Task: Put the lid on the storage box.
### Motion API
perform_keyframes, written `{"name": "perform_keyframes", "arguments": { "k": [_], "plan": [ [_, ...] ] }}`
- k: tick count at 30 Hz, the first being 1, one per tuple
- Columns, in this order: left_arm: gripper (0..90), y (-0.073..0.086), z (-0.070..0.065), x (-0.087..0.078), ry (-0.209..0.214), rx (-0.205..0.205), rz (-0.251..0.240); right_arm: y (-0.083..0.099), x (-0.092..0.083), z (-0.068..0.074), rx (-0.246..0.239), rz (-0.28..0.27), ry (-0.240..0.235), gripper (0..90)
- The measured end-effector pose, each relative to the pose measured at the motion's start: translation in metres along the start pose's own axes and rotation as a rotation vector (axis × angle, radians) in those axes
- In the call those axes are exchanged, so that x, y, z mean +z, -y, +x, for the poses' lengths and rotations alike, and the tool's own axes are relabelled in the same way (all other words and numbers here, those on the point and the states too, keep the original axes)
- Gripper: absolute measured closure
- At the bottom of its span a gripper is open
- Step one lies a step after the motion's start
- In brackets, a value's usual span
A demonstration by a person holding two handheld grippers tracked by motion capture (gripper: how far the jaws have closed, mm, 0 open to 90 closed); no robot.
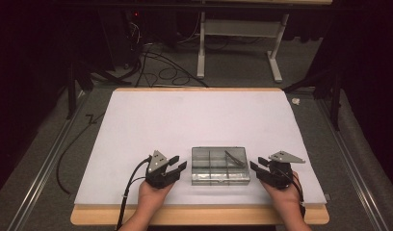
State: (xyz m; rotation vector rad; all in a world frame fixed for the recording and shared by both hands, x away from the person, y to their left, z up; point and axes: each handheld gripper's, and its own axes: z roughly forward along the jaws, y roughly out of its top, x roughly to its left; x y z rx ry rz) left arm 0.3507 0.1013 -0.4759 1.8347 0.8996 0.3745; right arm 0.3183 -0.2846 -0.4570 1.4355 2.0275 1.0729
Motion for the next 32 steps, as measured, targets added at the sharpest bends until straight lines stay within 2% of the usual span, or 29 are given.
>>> {"name": "perform_keyframes", "arguments": {
  "k": [3, 6, 10, 14, 17, 19, 21, 22, 23, 26, 27, 32],
  "plan": [
    [58.1, -0.001, 0.006, -0.003, -0.020, 0.008, 0.004, -0.002, 0.001, -0.007, 0.007, -0.013, 0.006, 57.3],
    [55.0, -0.002, 0.015, -0.005, -0.012, 0.014, 0.044, -0.003, 0.001, -0.015, 0.018, -0.032, 0.005, 55.6],
    [52.1, -0.001, 0.027, -0.009, -0.069, 0.052, 0.083, -0.002, -0.002, -0.029, 0.020, -0.041, 0.027, 53.3],
    [49.4, -0.001, 0.043, -0.019, -0.134, 0.052, 0.088, 0.000, -0.006, -0.047, 0.026, -0.056, 0.078, 51.3],
    [47.9, 0.003, 0.059, -0.029, -0.153, 0.046, 0.122, 0.003, -0.011, -0.062, 0.067, -0.068, 0.113, 49.9],
    [46.8, 0.008, 0.069, -0.037, -0.177, 0.053, 0.143, 0.006, -0.015, -0.070, 0.069, -0.069, 0.133, 49.0],
    [44.4, 0.014, 0.080, -0.045, -0.226, 0.069, 0.178, 0.007, -0.019, -0.074, 0.066, -0.067, 0.148, 47.9],
    [43.1, 0.016, 0.086, -0.052, -0.265, 0.074, 0.192, 0.008, -0.020, -0.077, 0.065, -0.070, 0.154, 47.2],
    [41.8, 0.017, 0.090, -0.056, -0.280, 0.069, 0.195, 0.009, -0.022, -0.079, 0.064, -0.077, 0.157, 46.5],
    [39.5, 0.019, 0.101, -0.070, -0.292, 0.007, 0.159, 0.010, -0.022, -0.082, 0.074, -0.080, 0.152, 45.8],
    [39.1, 0.020, 0.102, -0.073, -0.298, 0.002, 0.155, 0.010, -0.021, -0.082, 0.077, -0.077, 0.149, 45.7],
    [34.9, 0.020, 0.099, -0.069, -0.318, 0.036, 0.170, 0.007, -0.017, -0.076, 0.052, -0.064, 0.141, 45.3]
  ]
}}
